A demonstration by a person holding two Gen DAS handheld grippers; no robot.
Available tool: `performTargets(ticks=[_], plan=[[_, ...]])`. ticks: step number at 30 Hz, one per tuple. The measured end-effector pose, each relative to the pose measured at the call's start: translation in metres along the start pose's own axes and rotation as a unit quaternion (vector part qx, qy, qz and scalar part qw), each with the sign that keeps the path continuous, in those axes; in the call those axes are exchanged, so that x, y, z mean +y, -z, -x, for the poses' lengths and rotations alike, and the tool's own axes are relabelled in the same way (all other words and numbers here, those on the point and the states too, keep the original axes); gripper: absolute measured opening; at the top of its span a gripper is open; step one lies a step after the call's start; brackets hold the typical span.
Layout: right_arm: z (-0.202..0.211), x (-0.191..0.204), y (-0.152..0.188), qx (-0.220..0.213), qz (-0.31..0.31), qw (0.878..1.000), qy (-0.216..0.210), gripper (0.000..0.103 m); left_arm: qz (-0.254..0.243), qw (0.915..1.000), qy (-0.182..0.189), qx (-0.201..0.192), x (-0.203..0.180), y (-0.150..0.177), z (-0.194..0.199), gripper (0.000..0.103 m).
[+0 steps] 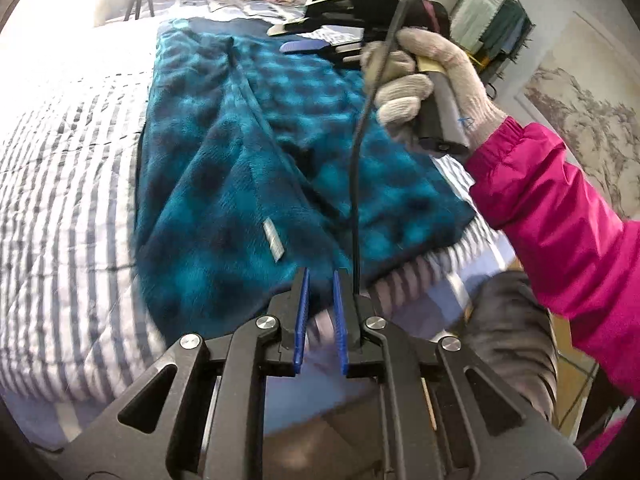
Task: Fold large clothes
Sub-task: 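Open both grippers and release the folded jacket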
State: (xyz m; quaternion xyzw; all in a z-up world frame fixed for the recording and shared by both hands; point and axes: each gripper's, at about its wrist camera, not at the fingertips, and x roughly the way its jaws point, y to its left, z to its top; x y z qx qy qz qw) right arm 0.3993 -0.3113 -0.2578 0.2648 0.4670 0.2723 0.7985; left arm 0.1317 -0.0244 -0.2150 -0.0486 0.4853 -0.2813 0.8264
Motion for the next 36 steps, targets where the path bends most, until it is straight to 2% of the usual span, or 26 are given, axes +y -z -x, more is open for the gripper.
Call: performTargets(ticks=[4, 6, 9, 13, 17, 18, 21, 23, 26, 31, 36], plan=[[0.048, 0.016, 0.013, -0.013, 0.024, 0.999, -0.019, 0.028, -0.008, 0.9999, 0.001, -0.009, -0.006, 0.019, 0.034, 0.009], [0.071, 0.022, 0.022, -0.017, 0.034, 0.999, -0.028, 0.028, 0.004, 0.9998, -0.003, -0.018, -0.001, 0.027, 0.052, 0.009], [0.093, 0.033, 0.053, -0.011, 0.054, 0.998, -0.038, 0.027, 0.035, 0.9987, -0.016, -0.033, 0.017, 0.031, 0.064, 0.009], [0.084, 0.053, 0.101, 0.024, 0.102, 0.994, -0.033, 0.027, 0.100, 0.9931, -0.027, -0.054, 0.051, 0.024, 0.063, 0.009], [0.052, 0.064, 0.142, 0.074, 0.128, 0.989, -0.026, 0.026, 0.127, 0.9889, -0.046, -0.061, 0.070, 0.013, 0.050, 0.009], [0.042, 0.066, 0.151, 0.086, 0.134, 0.987, -0.015, 0.026, 0.137, 0.9878, -0.041, -0.062, 0.075, 0.011, 0.047, 0.009], [0.021, 0.071, 0.169, 0.103, 0.183, 0.976, 0.060, 0.026, 0.160, 0.9848, -0.033, -0.058, 0.086, 0.009, 0.038, 0.009], [0.019, 0.063, 0.175, 0.110, 0.162, 0.978, 0.072, 0.030, 0.160, 0.9849, -0.037, -0.055, 0.088, 0.011, 0.033, 0.009], [0.032, 0.049, 0.180, 0.112, 0.113, 0.986, 0.056, 0.034, 0.165, 0.9847, -0.033, -0.047, 0.092, 0.015, 0.028, 0.009], [0.040, 0.043, 0.195, 0.143, 0.094, 0.985, 0.033, 0.036, 0.178, 0.9833, -0.025, -0.028, 0.101, 0.020, 0.014, 0.009], [0.030, 0.049, 0.207, 0.162, 0.106, 0.979, 0.070, 0.039, 0.181, 0.9828, -0.026, -0.028, 0.101, 0.021, 0.013, 0.009]])
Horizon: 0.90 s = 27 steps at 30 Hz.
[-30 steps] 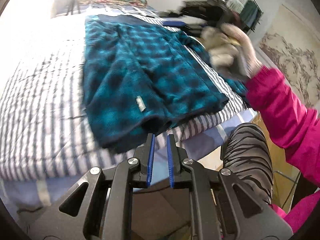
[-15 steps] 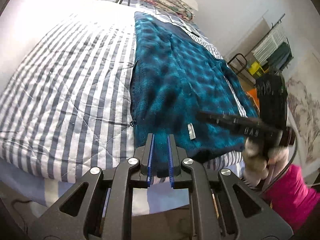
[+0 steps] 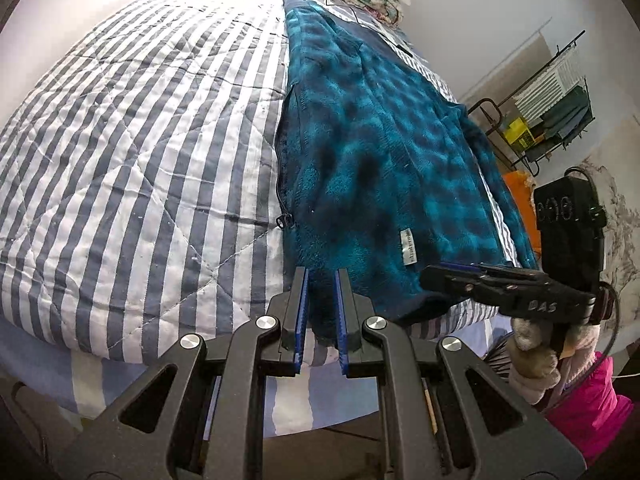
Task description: Fold large clothes
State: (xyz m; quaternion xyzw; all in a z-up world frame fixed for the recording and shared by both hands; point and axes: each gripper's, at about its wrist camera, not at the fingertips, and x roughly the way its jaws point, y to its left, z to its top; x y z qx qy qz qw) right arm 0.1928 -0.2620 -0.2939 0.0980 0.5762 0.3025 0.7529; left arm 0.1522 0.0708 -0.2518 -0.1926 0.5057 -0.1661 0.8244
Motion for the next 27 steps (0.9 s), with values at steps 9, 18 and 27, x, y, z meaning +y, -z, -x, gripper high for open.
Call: performTargets(ticks=[9, 18, 27], plan=[[0.006, 0.019, -0.001, -0.004, 0.020, 0.999, 0.031, 0.036, 0.006, 0.9999, -0.001, -0.013, 0.006, 0.004, 0.016, 0.009], [-0.015, 0.051, 0.000, 0.023, 0.072, 0.991, 0.108, 0.031, -0.002, 0.9998, -0.003, -0.018, 0.001, 0.007, 0.020, 0.009], [0.038, 0.020, 0.009, -0.068, -0.006, 0.997, 0.038, 0.000, 0.003, 0.9995, -0.009, -0.029, 0.007, 0.007, 0.027, 0.009]])
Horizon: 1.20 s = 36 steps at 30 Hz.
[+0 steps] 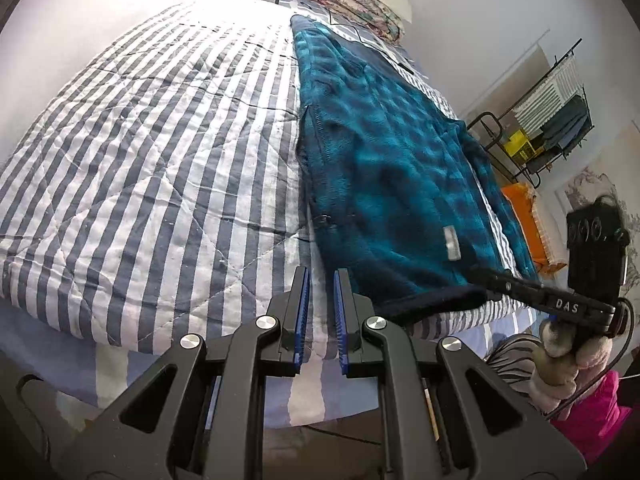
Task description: Fold large clothes
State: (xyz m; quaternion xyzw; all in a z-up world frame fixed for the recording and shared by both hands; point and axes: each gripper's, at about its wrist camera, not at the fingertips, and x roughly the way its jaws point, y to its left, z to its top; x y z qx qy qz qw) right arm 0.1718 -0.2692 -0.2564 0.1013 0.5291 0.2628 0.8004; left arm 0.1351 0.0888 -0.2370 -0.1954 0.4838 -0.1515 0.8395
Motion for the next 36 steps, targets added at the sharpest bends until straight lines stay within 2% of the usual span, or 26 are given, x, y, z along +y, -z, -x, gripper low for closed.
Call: performTargets(ticks=[2, 7, 12, 13, 14, 17, 20, 23, 27, 30, 32, 34, 36], plan=[[-0.004, -0.016, 0.007, 0.002, -0.033, 0.999, -0.038, 0.000, 0.002, 1.0000, 0.002, 0.004, -0.001, -0.003, -0.005, 0.009], [-0.037, -0.037, 0.013, 0.027, -0.091, 0.992, -0.077, 0.000, -0.036, 0.9993, 0.010, 0.003, -0.028, -0.015, -0.022, 0.009], [-0.035, -0.025, 0.003, 0.034, -0.021, 0.999, -0.012, 0.000, -0.067, 0.9961, -0.015, 0.055, -0.034, -0.001, -0.069, 0.009], [-0.033, -0.024, 0.003, 0.033, -0.018, 0.999, -0.010, 0.001, -0.090, 0.9947, -0.027, 0.043, -0.036, 0.006, -0.071, 0.010], [-0.029, -0.025, 0.003, 0.030, -0.017, 0.999, -0.011, 0.008, -0.107, 0.9933, -0.030, 0.031, -0.039, 0.009, -0.070, 0.010], [-0.013, -0.029, 0.006, 0.010, -0.016, 1.000, -0.022, 0.021, -0.112, 0.9924, -0.036, 0.034, -0.043, 0.007, -0.067, 0.010], [0.014, -0.035, 0.008, -0.025, -0.021, 0.999, -0.026, 0.030, -0.094, 0.9951, -0.021, 0.022, -0.047, 0.003, -0.051, 0.010], [0.047, -0.048, 0.016, -0.068, -0.025, 0.997, 0.001, 0.035, -0.104, 0.9944, -0.018, 0.010, -0.060, 0.003, -0.036, 0.010], [0.092, -0.078, 0.021, -0.125, -0.043, 0.991, 0.031, 0.036, -0.126, 0.9919, -0.005, -0.015, -0.088, 0.000, -0.010, 0.010], [0.121, -0.106, 0.024, -0.146, -0.064, 0.986, 0.053, 0.037, -0.126, 0.9916, 0.008, -0.029, -0.108, -0.003, -0.001, 0.011], [0.138, -0.127, 0.029, -0.157, -0.080, 0.982, 0.066, 0.041, -0.122, 0.9919, 0.021, -0.028, -0.121, -0.006, -0.001, 0.011], [0.158, -0.151, 0.036, -0.171, -0.106, 0.977, 0.076, 0.047, -0.133, 0.9905, 0.028, -0.024, -0.137, -0.006, -0.004, 0.015], [0.174, -0.170, 0.040, -0.181, -0.130, 0.971, 0.085, 0.047, -0.147, 0.9885, 0.032, -0.018, -0.150, -0.004, -0.006, 0.020]])
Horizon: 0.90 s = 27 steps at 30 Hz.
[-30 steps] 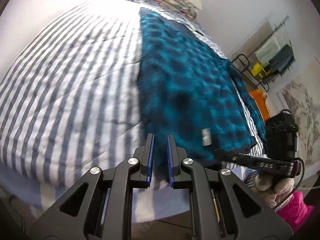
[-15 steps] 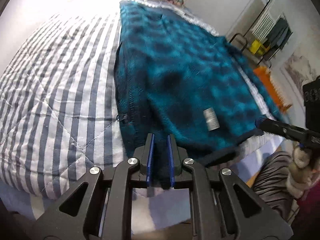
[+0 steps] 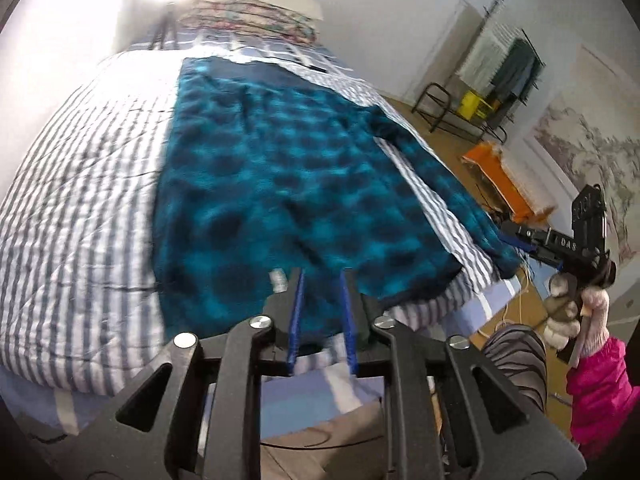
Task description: Fold large clothes
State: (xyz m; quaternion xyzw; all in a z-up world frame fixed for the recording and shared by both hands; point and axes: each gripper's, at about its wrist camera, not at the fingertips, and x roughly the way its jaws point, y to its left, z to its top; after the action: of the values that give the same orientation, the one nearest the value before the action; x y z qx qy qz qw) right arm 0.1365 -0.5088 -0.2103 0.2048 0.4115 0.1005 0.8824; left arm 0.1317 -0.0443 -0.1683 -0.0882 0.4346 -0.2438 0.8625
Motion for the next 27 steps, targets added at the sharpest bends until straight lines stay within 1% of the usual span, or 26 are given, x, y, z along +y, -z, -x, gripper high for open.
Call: performTargets(ticks=[6, 7, 11, 13, 16, 21, 27], plan=[[0.039, -0.073, -0.006, -0.027, -0.056, 0.997, 0.035, 0.048, -0.027, 0.9992, 0.027, 0.013, -0.034, -0.006, -0.014, 0.022], [0.047, -0.086, -0.007, -0.032, -0.068, 0.996, 0.044, 0.050, -0.031, 0.9989, 0.032, 0.014, -0.040, -0.008, -0.017, 0.022], [0.070, -0.140, -0.013, -0.052, -0.117, 0.990, 0.062, 0.050, -0.038, 0.9981, 0.044, 0.021, -0.055, -0.013, -0.026, 0.022], [0.074, -0.166, -0.016, -0.055, -0.141, 0.986, 0.063, 0.050, -0.045, 0.9977, 0.045, 0.025, -0.064, -0.017, -0.033, 0.022], [0.075, -0.202, -0.019, -0.053, -0.172, 0.980, 0.085, 0.050, -0.059, 0.9965, 0.053, 0.028, -0.080, -0.021, -0.039, 0.022], [0.064, -0.237, -0.015, -0.035, -0.215, 0.972, 0.083, 0.050, -0.079, 0.9945, 0.063, 0.029, -0.098, -0.022, -0.042, 0.022], [0.048, -0.246, -0.009, 0.000, -0.208, 0.973, 0.095, 0.050, -0.086, 0.9935, 0.067, 0.034, -0.106, -0.022, -0.046, 0.022]])
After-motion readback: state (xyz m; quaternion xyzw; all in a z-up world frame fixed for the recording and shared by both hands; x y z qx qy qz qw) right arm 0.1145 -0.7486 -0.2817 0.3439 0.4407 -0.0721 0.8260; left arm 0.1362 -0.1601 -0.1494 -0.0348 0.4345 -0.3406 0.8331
